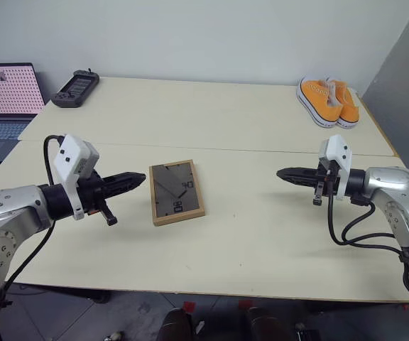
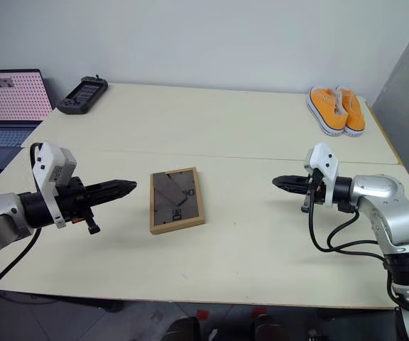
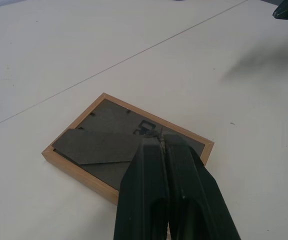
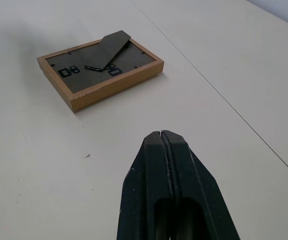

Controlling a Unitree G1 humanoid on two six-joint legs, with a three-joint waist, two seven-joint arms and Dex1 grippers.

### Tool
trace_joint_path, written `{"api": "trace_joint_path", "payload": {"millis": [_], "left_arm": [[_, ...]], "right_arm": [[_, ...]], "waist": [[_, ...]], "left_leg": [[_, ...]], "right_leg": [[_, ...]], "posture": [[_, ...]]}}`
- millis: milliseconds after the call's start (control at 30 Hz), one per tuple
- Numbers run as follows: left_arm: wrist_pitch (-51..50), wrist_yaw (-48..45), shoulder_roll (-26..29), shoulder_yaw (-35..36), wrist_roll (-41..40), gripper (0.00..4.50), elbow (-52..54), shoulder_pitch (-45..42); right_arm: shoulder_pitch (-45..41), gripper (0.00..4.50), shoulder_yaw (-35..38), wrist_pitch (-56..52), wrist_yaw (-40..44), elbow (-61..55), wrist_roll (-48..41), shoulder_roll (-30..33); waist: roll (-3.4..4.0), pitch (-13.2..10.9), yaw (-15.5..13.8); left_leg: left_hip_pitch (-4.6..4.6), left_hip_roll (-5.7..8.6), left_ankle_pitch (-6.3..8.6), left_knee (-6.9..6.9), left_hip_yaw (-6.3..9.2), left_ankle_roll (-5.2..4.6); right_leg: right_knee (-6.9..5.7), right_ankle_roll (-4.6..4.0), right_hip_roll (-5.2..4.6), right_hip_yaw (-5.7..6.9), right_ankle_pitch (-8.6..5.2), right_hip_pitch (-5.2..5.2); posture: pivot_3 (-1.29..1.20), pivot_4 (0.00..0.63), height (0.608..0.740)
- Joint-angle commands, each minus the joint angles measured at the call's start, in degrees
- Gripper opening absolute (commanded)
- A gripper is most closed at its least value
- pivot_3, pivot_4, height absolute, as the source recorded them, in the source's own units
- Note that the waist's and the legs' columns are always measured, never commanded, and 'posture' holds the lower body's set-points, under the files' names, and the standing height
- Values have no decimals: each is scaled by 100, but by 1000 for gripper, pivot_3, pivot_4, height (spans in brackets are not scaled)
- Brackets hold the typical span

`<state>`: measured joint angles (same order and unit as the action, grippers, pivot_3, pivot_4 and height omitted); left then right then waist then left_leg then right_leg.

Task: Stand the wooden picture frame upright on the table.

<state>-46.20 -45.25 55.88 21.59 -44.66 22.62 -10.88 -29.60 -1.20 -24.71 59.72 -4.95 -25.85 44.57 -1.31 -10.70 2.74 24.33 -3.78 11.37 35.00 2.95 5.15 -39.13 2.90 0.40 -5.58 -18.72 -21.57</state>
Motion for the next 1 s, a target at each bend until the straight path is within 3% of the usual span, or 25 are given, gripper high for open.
{"api": "trace_joint_path", "payload": {"millis": [33, 1000], "left_arm": [[14, 84, 0, 3, 48, 47, 84, -127], [86, 571, -244, 222, 307, 47, -240, -33]], "right_arm": [[-3, 0, 186, 72, -10, -141, 3, 3], [5, 0, 150, 164, -30, -71, 41, -200]], "waist": [[0, 0, -1], [0, 0, 2]], "left_leg": [[0, 0, 0, 0, 0, 0], [-18, 1, -1, 16, 2, 0]], "right_leg": [[0, 0, 0, 0, 0, 0], [-47, -1, 1, -1, 0, 4]], "posture": [[0, 150, 740], [0, 150, 740]]}}
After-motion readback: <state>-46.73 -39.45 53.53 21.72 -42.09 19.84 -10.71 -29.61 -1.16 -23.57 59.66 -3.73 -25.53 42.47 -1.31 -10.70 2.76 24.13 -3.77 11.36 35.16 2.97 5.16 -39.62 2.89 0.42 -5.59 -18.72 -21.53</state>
